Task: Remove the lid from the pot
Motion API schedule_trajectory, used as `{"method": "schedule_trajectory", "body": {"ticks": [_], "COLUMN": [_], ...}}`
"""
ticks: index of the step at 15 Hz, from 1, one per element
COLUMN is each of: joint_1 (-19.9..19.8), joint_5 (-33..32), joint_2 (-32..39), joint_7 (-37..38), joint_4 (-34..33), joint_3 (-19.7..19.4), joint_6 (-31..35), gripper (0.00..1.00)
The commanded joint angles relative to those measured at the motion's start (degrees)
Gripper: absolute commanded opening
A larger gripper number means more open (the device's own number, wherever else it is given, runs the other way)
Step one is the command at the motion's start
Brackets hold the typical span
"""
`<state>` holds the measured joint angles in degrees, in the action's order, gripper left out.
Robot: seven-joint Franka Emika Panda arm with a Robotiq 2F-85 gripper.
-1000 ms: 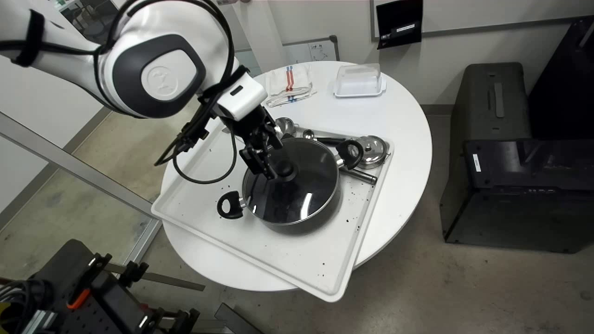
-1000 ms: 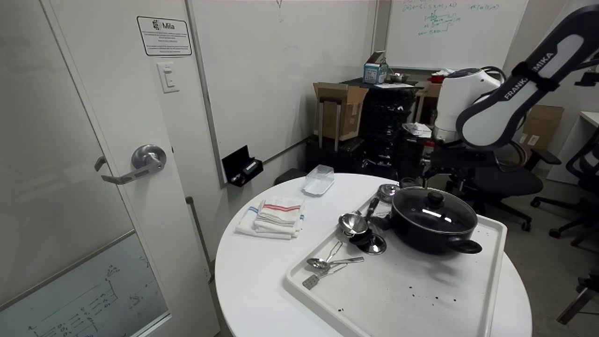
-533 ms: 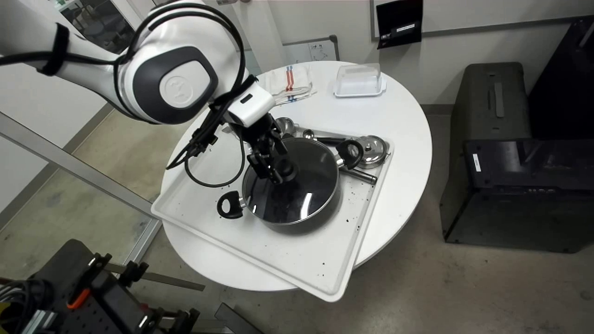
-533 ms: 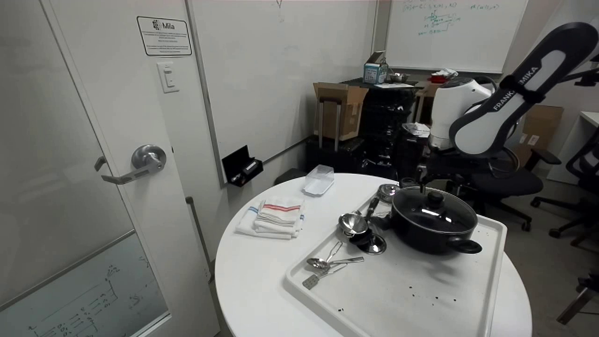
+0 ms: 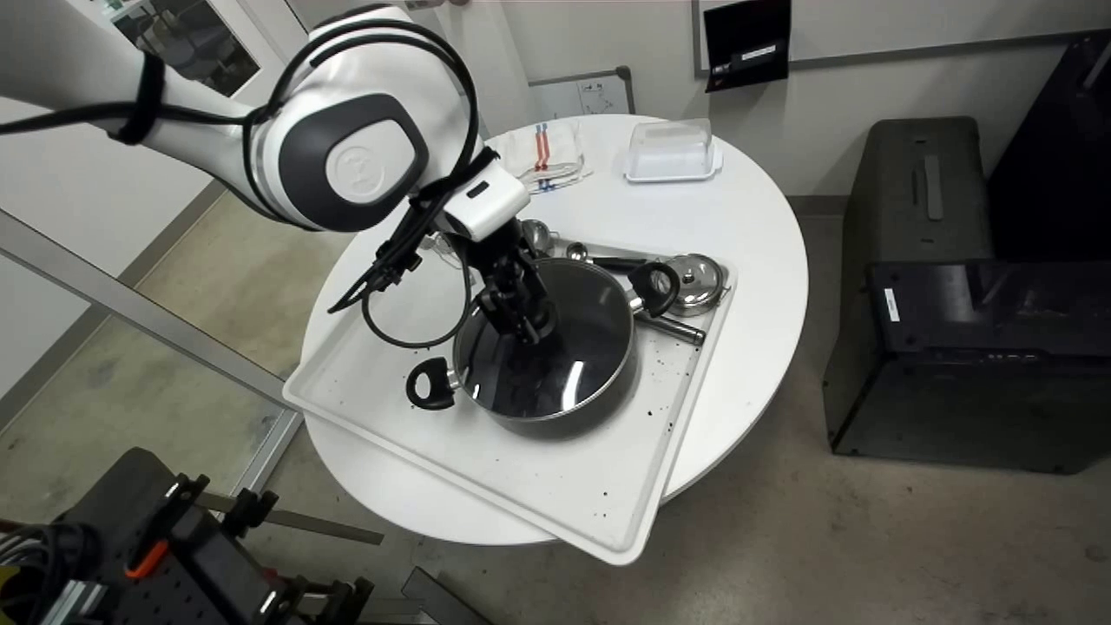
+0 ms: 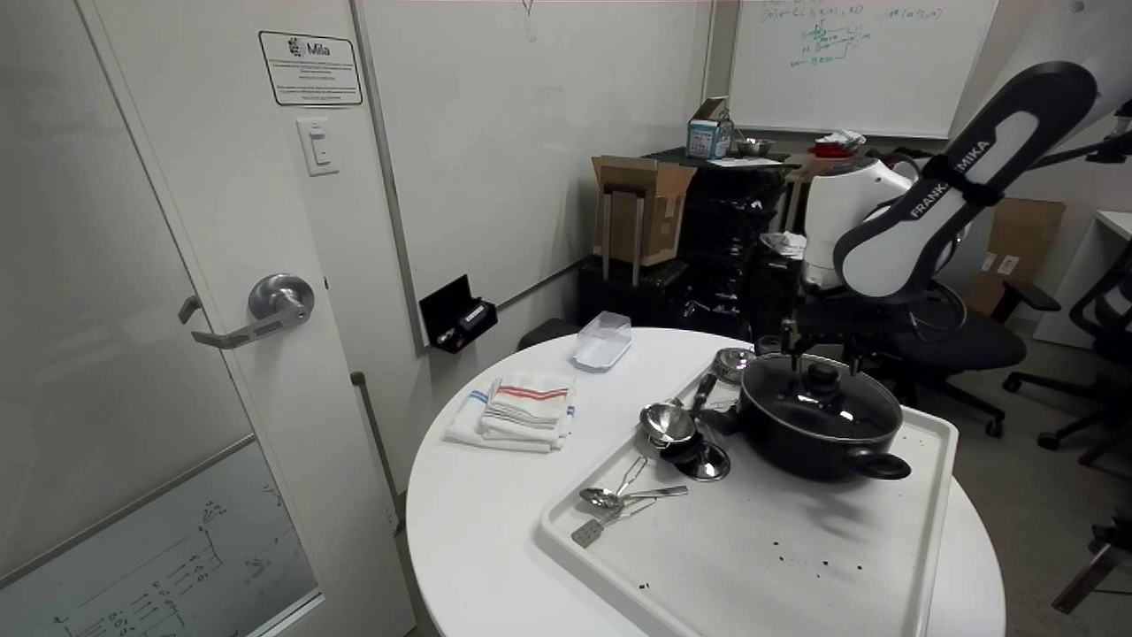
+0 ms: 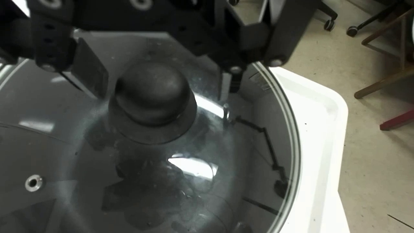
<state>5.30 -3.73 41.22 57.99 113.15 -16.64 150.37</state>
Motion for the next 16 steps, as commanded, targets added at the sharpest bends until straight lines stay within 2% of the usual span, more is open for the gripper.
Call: {"method": "schedule_trajectory", "body": {"ticks": [1,3,5,16], "joint_1": [-0.4,-0.5,-0.6,-1.2], "joint_5": [1.4,1.5,1.3,1.1], "joint_2": [1.2,0.9,0.4,-6.3], "joint_7": [0.0,-0.1,-0.3,-3.3], "joint_4": [-2.3,-2.5,-2.4,2.9], "joint_3": [0.2,0.3,0.3,1.2], "joint_6": [-2.0,-2.1,-2.5,-2.4], "gripper": [0.55,0.38,0.26,0.25]}}
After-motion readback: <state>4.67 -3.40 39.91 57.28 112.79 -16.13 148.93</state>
